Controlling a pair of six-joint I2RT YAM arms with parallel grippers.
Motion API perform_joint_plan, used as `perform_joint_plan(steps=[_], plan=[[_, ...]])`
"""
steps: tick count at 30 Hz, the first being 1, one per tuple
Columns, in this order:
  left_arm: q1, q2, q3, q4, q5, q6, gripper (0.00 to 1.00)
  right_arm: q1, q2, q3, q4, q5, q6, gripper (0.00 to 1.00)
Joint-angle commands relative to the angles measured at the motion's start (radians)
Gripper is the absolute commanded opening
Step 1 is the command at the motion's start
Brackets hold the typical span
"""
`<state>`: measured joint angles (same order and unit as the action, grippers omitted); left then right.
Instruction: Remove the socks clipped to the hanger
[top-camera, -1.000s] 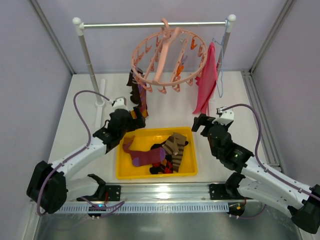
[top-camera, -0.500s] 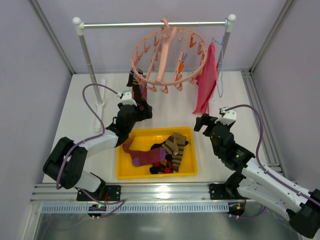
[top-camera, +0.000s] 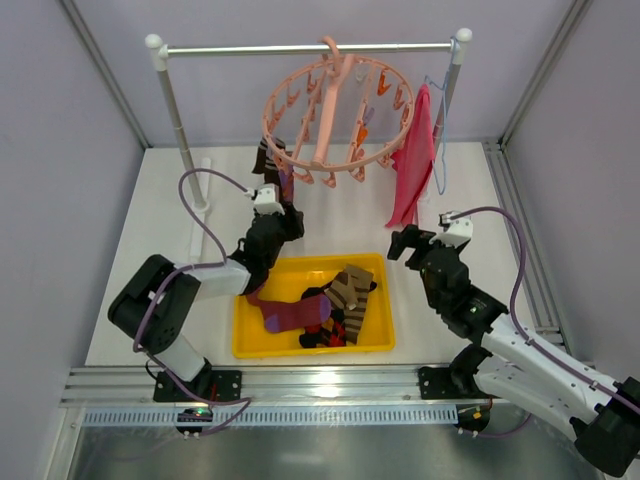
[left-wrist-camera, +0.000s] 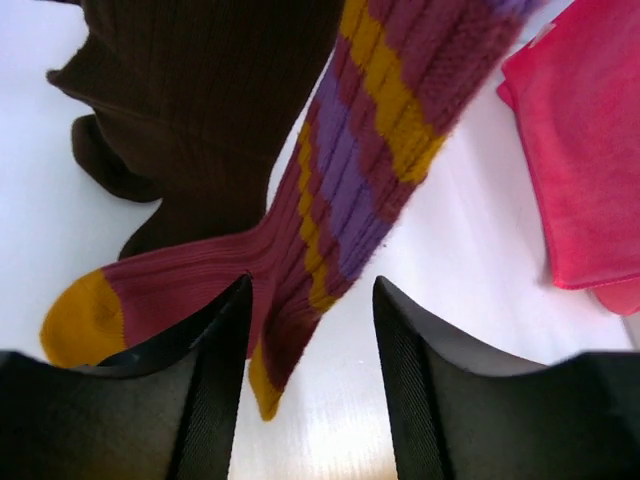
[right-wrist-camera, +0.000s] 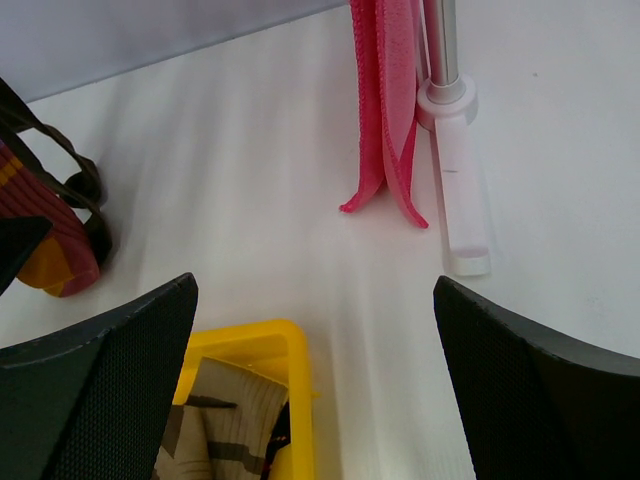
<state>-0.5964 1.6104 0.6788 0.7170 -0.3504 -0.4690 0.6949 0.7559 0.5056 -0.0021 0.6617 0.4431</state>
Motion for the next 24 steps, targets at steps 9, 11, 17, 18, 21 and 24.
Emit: perform_joint_plan(steps=[9,11,17,18,21,24], plan=[[-0.032,-0.012,-0.024,0.131,-0.055,0.072,0.0,-0.015,0.016,0.001,0.048,-0.019,0.0,1.0],[-0.043,-0.053,-0.041,0.122,-0.059,0.084,0.0,-0.015,0.019,0.002,0.045,-0.02,0.0,1.0],[-0.126,-0.193,-0.062,0.026,-0.074,0.124,0.0,-0.017,0.077,0.025,0.019,-0.007,0.011,1.0],[-0.156,-0.213,-0.059,0.001,-0.079,0.131,0.0,-0.017,0.091,0.036,0.013,-0.005,0.012,1.0],[-0.225,-0.291,-0.042,-0.094,-0.096,0.155,0.0,-0.015,0.155,0.074,-0.036,-0.007,0.023,1.0],[-0.273,-0.371,-0.041,-0.162,-0.07,0.144,0.0,-0.015,0.191,0.102,-0.067,-0.03,0.039,1.0]])
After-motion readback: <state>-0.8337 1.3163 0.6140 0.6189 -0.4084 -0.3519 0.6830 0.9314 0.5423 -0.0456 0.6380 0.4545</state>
